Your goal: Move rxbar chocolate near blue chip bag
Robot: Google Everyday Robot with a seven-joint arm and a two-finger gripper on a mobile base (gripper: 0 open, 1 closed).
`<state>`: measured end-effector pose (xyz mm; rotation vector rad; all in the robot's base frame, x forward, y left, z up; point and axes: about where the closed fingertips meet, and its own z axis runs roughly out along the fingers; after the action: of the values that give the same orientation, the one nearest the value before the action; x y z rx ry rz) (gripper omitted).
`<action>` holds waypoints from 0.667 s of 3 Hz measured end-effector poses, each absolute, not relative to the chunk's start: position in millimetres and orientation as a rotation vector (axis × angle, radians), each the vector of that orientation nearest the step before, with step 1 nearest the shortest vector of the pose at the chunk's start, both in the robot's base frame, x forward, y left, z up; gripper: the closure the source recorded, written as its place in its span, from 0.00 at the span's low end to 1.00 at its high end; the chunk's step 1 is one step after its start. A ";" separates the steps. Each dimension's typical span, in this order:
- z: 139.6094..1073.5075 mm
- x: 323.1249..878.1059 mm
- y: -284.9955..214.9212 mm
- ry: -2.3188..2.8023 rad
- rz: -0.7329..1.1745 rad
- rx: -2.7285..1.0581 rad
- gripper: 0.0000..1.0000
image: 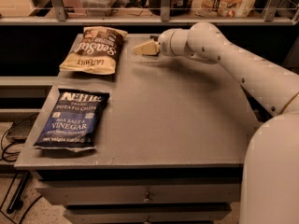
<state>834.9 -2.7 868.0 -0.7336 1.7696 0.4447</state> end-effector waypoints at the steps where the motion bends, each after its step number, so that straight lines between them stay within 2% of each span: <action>1: 859.5 838.7 -0.3 1.797 0.412 -0.762 0.00; 2: 850.5 842.8 -1.3 1.819 0.405 -0.758 0.00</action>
Offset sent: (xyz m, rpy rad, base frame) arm 0.0128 -0.0058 -0.0249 -0.0626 0.0468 -0.0306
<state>842.8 -1.3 850.5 -0.7577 1.8190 0.4053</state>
